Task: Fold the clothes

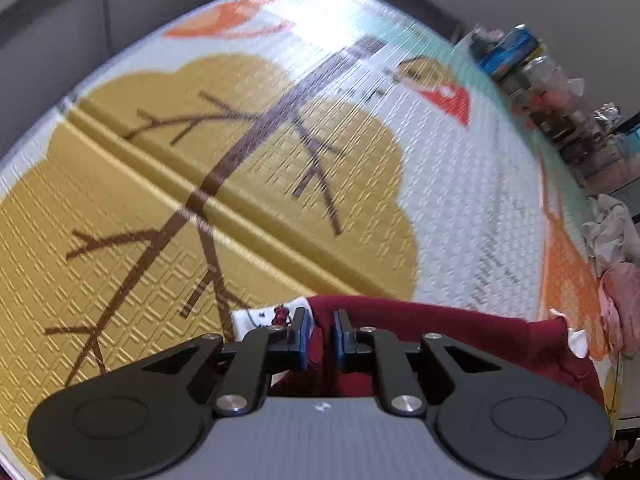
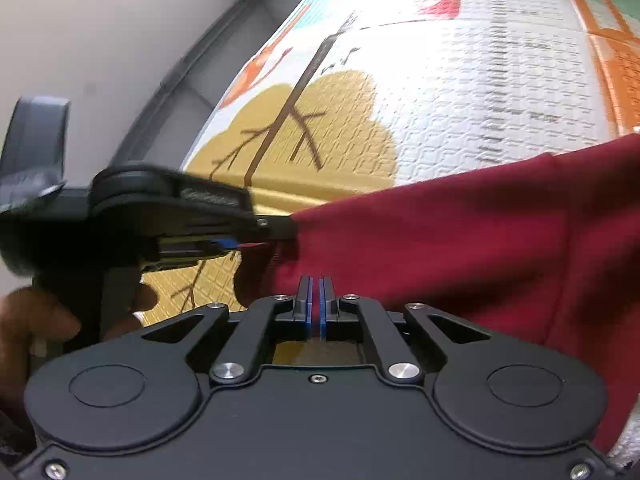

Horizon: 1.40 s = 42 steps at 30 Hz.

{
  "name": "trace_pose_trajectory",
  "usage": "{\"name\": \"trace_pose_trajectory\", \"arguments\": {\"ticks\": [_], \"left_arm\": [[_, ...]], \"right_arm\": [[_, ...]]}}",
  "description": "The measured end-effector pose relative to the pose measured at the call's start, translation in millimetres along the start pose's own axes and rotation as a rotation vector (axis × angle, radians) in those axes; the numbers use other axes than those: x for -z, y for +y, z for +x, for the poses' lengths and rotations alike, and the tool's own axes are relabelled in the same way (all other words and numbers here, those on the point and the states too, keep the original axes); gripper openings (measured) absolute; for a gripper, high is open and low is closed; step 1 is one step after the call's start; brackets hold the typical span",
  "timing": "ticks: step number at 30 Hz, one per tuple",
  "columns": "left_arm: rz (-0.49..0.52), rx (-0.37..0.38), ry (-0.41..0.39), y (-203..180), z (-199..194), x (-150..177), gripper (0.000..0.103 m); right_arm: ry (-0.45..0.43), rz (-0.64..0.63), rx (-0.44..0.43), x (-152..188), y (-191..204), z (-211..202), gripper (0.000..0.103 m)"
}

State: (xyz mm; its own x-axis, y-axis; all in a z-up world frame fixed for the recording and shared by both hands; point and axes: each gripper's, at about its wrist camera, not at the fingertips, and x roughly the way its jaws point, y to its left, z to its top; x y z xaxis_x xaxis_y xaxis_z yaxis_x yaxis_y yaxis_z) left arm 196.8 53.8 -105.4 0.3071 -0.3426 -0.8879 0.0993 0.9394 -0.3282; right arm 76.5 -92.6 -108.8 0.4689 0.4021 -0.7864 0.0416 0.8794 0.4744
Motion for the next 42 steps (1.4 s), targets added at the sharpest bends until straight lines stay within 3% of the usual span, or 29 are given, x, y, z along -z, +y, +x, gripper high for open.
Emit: {"name": "trace_pose_trajectory", "arguments": {"ticks": [9,15,24,30,33,42], "left_arm": [[0.109,0.023,-0.081,-41,-34,4,0.018],[0.147,0.044,-0.049,-59,-28,16,0.018],[0.125,0.075,0.044,-61,-2,45,0.018],[0.130,0.053,0.078,-60,12,63,0.018],[0.140,-0.004,0.070,-56,19,67,0.017],[0.095,-0.035,0.045,-38,23,59,0.006]], "right_arm": [[-0.046,0.068,-0.004,-17,-22,-22,0.002],[-0.050,0.078,0.005,-16,-27,-32,0.002],[-0.009,0.148,0.060,-10,-55,-27,0.003],[0.022,0.170,0.106,-3,-73,-14,0.003],[0.040,0.178,0.131,3,-83,-6,0.000],[0.056,0.135,0.139,12,-89,-11,0.000]]}}
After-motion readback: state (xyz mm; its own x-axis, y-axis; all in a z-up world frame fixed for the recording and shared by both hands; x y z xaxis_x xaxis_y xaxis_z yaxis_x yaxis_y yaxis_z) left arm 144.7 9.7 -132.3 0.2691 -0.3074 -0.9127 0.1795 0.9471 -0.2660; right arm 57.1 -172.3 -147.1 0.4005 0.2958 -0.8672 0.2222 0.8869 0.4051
